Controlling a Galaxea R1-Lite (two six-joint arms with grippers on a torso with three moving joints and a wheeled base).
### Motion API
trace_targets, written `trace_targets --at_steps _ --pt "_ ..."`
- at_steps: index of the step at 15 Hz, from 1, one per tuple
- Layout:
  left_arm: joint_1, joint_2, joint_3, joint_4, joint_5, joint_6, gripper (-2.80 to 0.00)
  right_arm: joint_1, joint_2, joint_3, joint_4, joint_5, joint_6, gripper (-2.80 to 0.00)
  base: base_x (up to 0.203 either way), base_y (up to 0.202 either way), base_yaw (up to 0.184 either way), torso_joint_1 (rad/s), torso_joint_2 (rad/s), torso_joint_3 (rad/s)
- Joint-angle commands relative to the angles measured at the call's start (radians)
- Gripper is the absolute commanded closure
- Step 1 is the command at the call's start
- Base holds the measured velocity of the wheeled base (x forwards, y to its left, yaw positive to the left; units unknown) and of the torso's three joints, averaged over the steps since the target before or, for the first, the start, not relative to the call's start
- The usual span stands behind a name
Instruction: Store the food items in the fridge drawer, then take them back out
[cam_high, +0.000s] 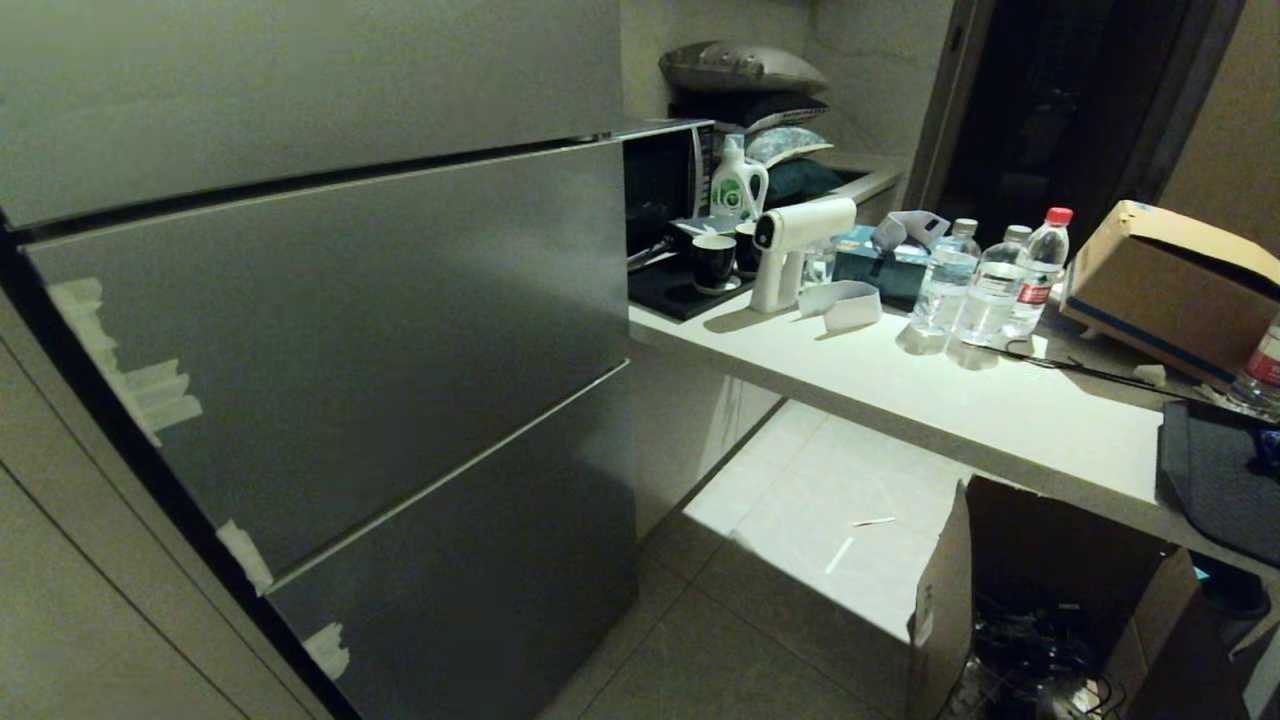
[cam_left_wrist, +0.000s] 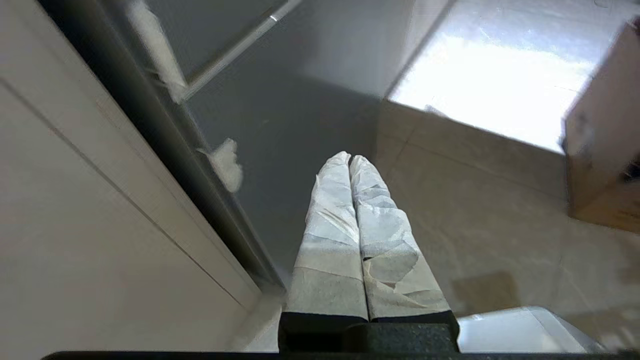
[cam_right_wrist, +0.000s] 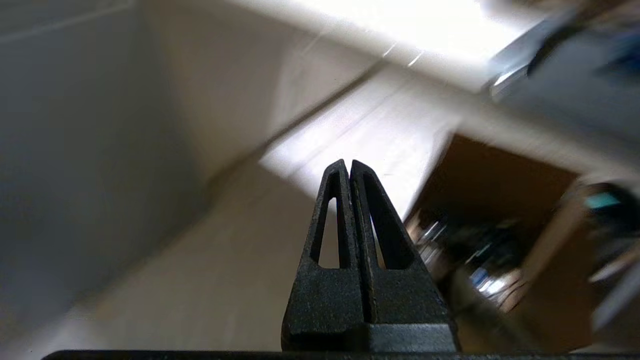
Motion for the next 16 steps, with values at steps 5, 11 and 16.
trace_targets --at_steps 5,11,16 --pt "-0.004 -0.026 0.001 0.009 -0.003 -0.002 0.00 -0.019 -0.039 0.043 0.169 0.166 -0.028 0.00 0.000 0.000 0.000 0.000 0.00 0.000" --pt "-0.002 -0.107 0.001 0.008 -0.002 -0.003 0.00 -0.188 -0.157 0.042 0.171 0.207 -0.134 0.00 0.000 0.000 0.000 0.000 0.00 0.000" --pt "0.000 -0.167 0.025 -0.063 0.009 -0.018 0.00 -0.184 -0.311 0.062 0.122 0.232 -0.117 0.00 0.000 0.000 0.000 0.000 0.00 0.000"
